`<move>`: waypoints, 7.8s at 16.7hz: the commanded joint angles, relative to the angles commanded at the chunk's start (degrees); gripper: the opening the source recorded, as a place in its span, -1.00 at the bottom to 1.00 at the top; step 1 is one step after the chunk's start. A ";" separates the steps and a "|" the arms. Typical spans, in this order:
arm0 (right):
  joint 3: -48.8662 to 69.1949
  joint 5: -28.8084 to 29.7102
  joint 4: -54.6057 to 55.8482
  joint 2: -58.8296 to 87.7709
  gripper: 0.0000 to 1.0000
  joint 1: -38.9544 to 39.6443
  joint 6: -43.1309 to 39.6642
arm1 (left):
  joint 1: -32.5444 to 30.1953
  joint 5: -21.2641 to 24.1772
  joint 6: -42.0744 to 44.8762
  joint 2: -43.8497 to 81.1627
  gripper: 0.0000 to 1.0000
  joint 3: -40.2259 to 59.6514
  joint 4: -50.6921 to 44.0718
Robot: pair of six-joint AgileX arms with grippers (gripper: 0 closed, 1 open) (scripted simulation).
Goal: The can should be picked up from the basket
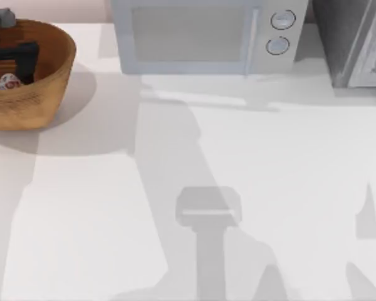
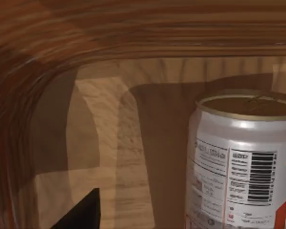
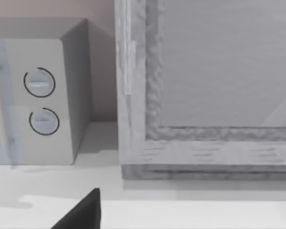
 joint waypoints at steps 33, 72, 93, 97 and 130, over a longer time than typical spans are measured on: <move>0.00 0.00 0.00 0.00 1.00 0.00 0.00 | -0.03 -1.00 -1.99 -6.33 -1.00 -10.19 8.20; 0.00 0.00 0.00 0.00 1.00 0.00 0.00 | -6.91 -2.79 -6.66 -134.79 -1.00 -123.53 76.94; 0.00 0.00 0.00 0.00 1.00 0.00 0.00 | -13.18 32.28 -6.88 -66.48 -1.00 -90.68 123.47; 0.00 0.00 0.00 0.00 1.00 0.00 0.00 | -14.36 38.63 -6.11 -54.99 -1.00 -86.24 129.63; 0.00 0.00 0.00 0.00 1.00 0.00 0.00 | -21.73 68.72 -4.55 0.82 -0.40 -68.47 151.91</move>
